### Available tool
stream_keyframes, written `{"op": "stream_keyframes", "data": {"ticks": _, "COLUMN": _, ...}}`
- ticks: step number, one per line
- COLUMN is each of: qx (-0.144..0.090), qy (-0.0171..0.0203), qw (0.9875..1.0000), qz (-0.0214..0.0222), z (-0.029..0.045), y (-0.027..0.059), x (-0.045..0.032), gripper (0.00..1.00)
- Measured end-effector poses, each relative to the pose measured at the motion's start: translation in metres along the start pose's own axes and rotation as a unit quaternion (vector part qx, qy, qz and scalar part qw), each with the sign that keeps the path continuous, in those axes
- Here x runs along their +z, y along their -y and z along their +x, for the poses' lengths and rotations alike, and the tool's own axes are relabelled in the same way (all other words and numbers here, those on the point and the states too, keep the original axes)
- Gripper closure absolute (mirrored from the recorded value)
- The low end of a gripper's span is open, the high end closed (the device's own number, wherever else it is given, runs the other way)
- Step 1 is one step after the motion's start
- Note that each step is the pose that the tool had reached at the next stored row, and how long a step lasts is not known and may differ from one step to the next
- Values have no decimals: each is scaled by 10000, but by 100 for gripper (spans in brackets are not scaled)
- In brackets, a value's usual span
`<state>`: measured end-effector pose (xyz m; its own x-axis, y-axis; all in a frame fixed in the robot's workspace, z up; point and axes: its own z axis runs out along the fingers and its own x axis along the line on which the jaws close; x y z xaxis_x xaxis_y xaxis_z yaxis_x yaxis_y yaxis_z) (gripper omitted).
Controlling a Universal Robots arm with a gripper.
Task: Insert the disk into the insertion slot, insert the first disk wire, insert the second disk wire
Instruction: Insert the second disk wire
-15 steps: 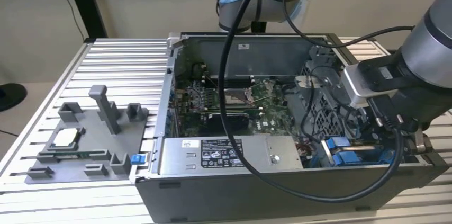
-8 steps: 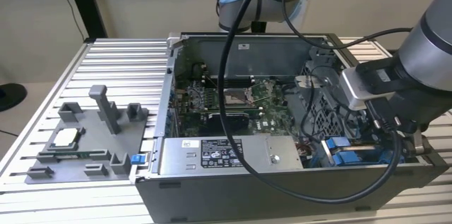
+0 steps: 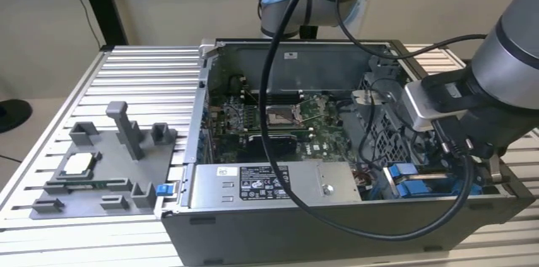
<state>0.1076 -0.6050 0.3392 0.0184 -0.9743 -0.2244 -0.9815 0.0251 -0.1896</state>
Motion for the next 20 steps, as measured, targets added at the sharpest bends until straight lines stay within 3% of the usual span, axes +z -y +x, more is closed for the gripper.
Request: {"op": "stream_keyframes", "data": {"ticks": 20, "qx": -3, "qy": -2, "qw": 10000, "qz": 11, "z": 4, "y": -16, "x": 81, "gripper": 100}}
